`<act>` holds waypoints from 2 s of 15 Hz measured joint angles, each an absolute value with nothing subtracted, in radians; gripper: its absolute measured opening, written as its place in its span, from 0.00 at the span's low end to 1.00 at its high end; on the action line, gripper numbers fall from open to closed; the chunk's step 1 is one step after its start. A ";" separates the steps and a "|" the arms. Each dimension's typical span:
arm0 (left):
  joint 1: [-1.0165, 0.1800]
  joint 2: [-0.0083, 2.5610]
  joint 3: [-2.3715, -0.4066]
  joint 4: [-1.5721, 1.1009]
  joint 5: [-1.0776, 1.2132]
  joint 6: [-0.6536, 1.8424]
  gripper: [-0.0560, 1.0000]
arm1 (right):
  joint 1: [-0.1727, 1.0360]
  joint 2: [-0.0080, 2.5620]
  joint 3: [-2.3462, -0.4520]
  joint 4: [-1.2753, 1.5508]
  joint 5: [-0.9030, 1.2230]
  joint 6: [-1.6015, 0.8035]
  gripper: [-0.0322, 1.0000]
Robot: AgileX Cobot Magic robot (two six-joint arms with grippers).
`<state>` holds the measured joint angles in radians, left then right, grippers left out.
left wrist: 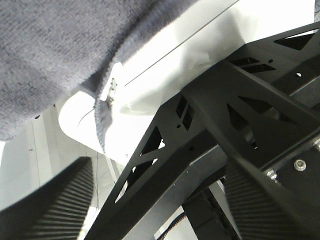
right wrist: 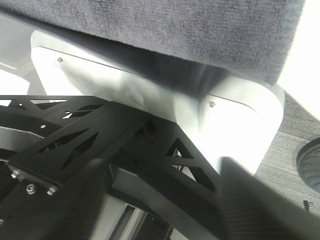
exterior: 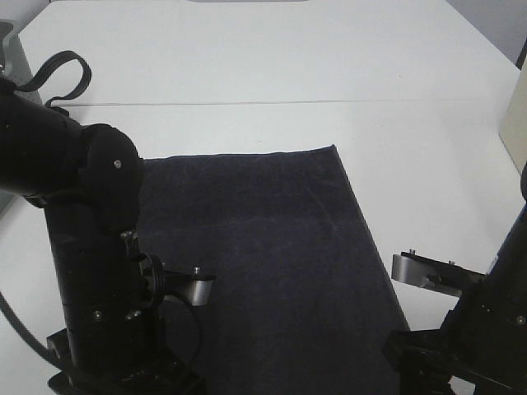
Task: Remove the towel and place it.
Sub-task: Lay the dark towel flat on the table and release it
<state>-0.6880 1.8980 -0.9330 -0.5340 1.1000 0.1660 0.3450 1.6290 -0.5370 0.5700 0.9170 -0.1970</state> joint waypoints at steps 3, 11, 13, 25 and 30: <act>-0.688 1.893 -0.933 -0.534 1.161 0.174 0.75 | 0.345 1.620 -0.545 0.571 0.924 -0.204 0.77; -0.552 1.758 -1.162 -0.442 1.188 0.189 0.75 | 0.344 1.567 -0.965 0.386 0.926 -0.192 0.72; -0.422 1.770 -1.249 -0.436 1.174 0.210 0.75 | 0.295 1.592 -1.080 0.324 0.947 -0.173 0.72; -0.110 2.036 -1.569 -0.370 1.051 0.221 0.81 | 0.036 2.022 -1.570 0.366 1.126 -0.222 0.85; -0.064 2.263 -1.782 -0.428 1.002 0.257 0.81 | 0.036 2.375 -2.036 0.458 1.209 -0.298 0.86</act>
